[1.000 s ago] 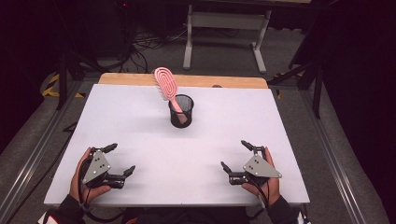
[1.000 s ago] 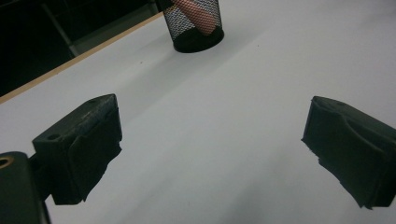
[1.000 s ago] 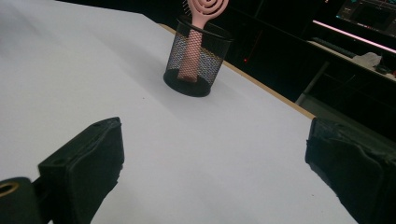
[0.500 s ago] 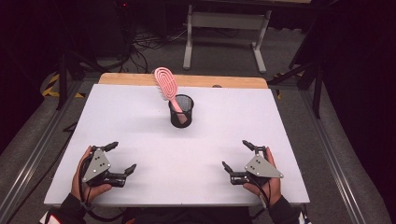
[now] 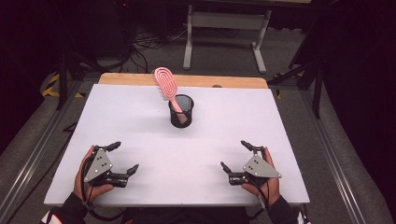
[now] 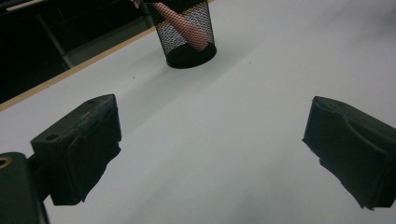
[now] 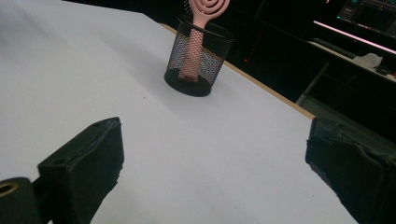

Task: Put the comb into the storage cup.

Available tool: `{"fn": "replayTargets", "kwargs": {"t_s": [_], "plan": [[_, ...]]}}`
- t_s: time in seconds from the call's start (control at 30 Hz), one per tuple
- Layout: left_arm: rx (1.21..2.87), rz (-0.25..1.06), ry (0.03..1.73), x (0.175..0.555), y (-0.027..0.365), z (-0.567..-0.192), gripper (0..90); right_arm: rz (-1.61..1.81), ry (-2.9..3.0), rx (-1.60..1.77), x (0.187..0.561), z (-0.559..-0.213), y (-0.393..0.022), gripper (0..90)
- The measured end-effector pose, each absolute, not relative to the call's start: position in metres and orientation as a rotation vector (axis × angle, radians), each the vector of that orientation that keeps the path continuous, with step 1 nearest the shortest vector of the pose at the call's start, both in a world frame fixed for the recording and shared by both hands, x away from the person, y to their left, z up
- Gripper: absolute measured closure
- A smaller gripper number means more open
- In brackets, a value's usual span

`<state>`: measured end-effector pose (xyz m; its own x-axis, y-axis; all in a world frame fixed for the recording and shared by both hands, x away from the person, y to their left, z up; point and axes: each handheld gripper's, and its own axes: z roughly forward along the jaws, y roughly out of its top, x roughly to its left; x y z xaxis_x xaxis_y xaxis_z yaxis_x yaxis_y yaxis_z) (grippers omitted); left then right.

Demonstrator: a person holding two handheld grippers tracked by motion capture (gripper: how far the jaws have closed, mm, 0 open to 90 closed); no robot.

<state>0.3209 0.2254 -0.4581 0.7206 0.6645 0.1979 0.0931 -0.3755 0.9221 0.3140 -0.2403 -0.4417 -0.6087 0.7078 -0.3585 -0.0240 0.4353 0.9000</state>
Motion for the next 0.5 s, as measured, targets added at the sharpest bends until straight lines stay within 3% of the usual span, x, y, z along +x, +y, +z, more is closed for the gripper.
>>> {"fn": "replayTargets", "kwargs": {"t_s": [0.5], "plan": [[1.88, 0.679, 0.593, 0.3231, 0.222, -0.4597, 5.0, 1.227, 1.932, 0.585, 0.3145, -0.4421, -0.2424, 5.0]]}}
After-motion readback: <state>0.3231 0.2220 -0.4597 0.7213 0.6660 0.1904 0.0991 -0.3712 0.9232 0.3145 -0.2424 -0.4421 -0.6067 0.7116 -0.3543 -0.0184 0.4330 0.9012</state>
